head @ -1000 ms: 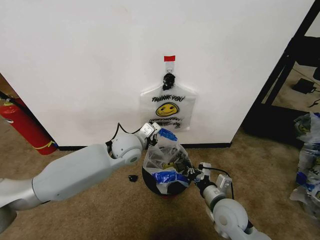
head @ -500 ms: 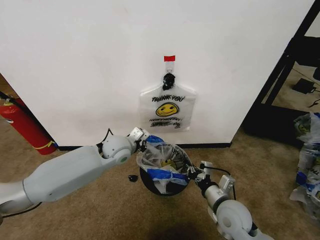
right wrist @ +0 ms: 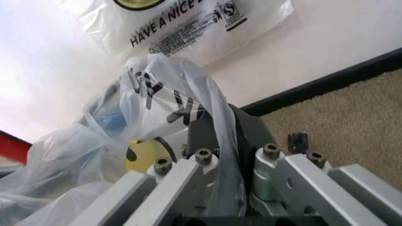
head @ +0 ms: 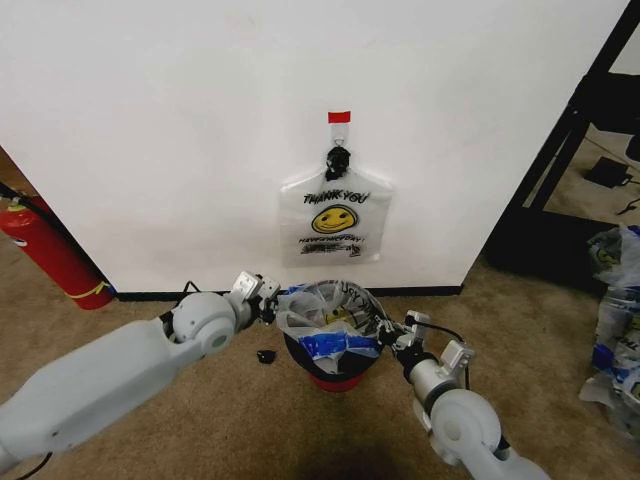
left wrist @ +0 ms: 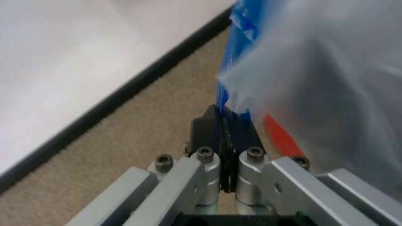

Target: Pick up the garbage bag from the wall and place it over the trash bin.

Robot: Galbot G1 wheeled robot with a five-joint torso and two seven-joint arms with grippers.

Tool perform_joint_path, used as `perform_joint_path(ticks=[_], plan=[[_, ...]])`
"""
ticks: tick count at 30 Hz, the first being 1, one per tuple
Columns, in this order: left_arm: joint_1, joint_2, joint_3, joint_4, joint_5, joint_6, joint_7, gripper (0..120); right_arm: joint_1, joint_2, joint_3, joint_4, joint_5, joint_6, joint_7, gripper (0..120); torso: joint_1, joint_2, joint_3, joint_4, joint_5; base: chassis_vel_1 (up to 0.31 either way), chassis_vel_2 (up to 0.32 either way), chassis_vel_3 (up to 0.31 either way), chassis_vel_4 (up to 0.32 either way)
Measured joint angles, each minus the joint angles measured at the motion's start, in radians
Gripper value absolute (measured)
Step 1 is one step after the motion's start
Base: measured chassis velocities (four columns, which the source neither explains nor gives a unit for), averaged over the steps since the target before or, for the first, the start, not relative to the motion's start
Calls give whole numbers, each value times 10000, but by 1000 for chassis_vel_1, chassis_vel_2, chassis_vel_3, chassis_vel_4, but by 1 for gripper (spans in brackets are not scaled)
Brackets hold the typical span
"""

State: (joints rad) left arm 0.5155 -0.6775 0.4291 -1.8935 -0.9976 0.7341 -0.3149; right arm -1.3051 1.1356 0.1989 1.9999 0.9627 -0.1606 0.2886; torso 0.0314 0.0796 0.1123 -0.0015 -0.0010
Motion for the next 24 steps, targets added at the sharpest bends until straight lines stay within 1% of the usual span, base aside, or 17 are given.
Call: perform_joint_path(ticks=[3,4,5,6,8,11,12,13,14,15,16,17,18,19,22,24], plan=[[432,60,-359,-226,-50,1,-150,3,15,8,-59,-6,-34,0,28,2,0,0,0,-1,0,0,0,0,0],[588,94,-553,-318,-63,6,-203,10,19,-6,-97,-5,-86,1,28,2,0,0,0,1,-1,0,0,0,0],[588,94,-553,-318,-63,6,-203,10,19,-6,-97,-5,-86,1,28,2,0,0,0,1,-1,0,0,0,0],[673,132,-718,-381,-73,12,-228,13,19,-22,-121,-2,-138,2,26,2,0,0,0,1,-3,0,0,0,0],[942,245,-1282,-567,-76,16,-276,23,23,-55,-177,-1,-278,6,16,2,0,0,0,-1,1,0,0,0,0],[1426,444,-2247,-890,-78,18,-378,34,90,-70,-241,-50,-363,15,8,2,0,0,0,-2,-1,0,0,0,0],[1426,444,-2247,-890,-78,18,-378,34,90,-70,-241,-50,-363,15,8,2,0,0,0,-2,-1,0,0,0,0],[1898,591,-2887,-1121,-67,16,-461,39,170,-65,-289,-127,-372,30,1,2,0,0,0,-3,3,0,0,0,0],[2326,696,-3333,-1305,-37,8,-527,43,234,-51,-338,-204,-371,31,-6,2,0,0,0,0,1,0,0,0,0],[2705,817,-3707,-1476,-11,20,-632,46,291,-36,-374,-295,-372,39,-1,2,0,0,1,6,-4,0,0,0,0],[2927,929,-3931,-1570,16,22,-712,52,315,-25,-382,-352,-374,61,1,2,0,0,1,11,-4,0,0,0,0],[3119,1054,-4126,-1677,60,22,-787,56,325,3,-394,-401,-383,78,0,2,0,0,0,9,0,0,0,0,0],[3221,1145,-4221,-1749,94,22,-835,59,318,19,-396,-434,-402,87,1,2,0,0,0,6,2,0,0,0,0],[3221,1145,-4221,-1749,94,22,-835,59,318,19,-396,-434,-402,87,1,2,0,0,0,6,2,0,0,0,0],[3369,1377,-4353,-1859,197,22,-980,73,275,62,-395,-461,-453,98,1,2,2,0,1,-4,-3,0,0,0,0],[3379,1470,-4416,-1906,233,22,-1030,80,258,75,-383,-454,-494,108,3,2,2,0,1,-3,3,0,0,0,0]])
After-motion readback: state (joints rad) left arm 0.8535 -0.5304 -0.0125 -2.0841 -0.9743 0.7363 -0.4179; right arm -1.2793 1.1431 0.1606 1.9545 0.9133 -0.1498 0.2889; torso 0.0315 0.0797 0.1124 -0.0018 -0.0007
